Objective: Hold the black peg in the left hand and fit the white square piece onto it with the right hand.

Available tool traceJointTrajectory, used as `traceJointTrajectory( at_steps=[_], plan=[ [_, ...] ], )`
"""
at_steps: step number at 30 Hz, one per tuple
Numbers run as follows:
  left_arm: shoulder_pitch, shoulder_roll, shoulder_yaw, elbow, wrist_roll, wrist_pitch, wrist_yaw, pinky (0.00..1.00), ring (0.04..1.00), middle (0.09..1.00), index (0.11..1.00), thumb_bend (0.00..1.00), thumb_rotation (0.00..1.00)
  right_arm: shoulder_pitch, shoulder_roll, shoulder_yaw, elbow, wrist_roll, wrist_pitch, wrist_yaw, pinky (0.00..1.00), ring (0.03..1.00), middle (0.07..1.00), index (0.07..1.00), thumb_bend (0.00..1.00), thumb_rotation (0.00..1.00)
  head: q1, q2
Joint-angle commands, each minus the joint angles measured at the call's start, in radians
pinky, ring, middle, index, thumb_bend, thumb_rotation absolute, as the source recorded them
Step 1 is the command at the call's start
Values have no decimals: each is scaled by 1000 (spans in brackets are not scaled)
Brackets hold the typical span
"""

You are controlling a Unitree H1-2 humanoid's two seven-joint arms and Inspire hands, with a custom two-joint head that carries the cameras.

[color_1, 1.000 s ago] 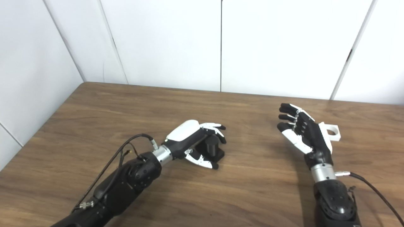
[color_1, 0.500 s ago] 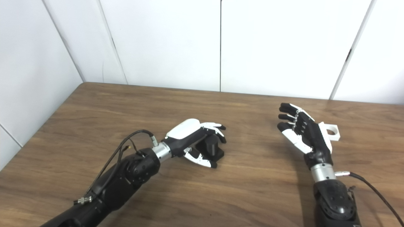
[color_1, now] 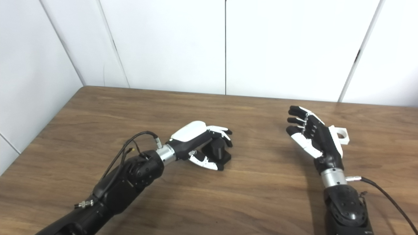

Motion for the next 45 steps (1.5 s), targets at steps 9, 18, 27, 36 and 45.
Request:
traceJointTrajectory(
  at_steps=[9,18,27,36,45],
  plan=[
    [23,73,-14,-15,39,109,-162,723,871,872,670,745,126,-32,6,-1,9,8,-38,-5,663,753,796,777,805,610,3,-2],
    [26,63,-5,34,37,102,-128,719,860,864,645,754,85,-25,-15,-16,-24,10,-20,-9,658,734,795,773,803,576,-31,7],
    [34,59,5,83,16,79,-97,682,833,849,625,763,93,-29,-158,-39,-150,-102,36,-17,582,676,735,754,714,374,-148,27],
    [45,78,12,118,12,33,-68,668,828,843,612,770,85,-22,-254,-32,-259,-191,98,-10,566,677,748,742,684,323,-268,31],
    [48,90,19,130,8,15,-60,679,836,840,606,764,90,-29,-340,2,-294,-411,159,-30,610,717,769,764,709,344,-294,28]
  ],
)
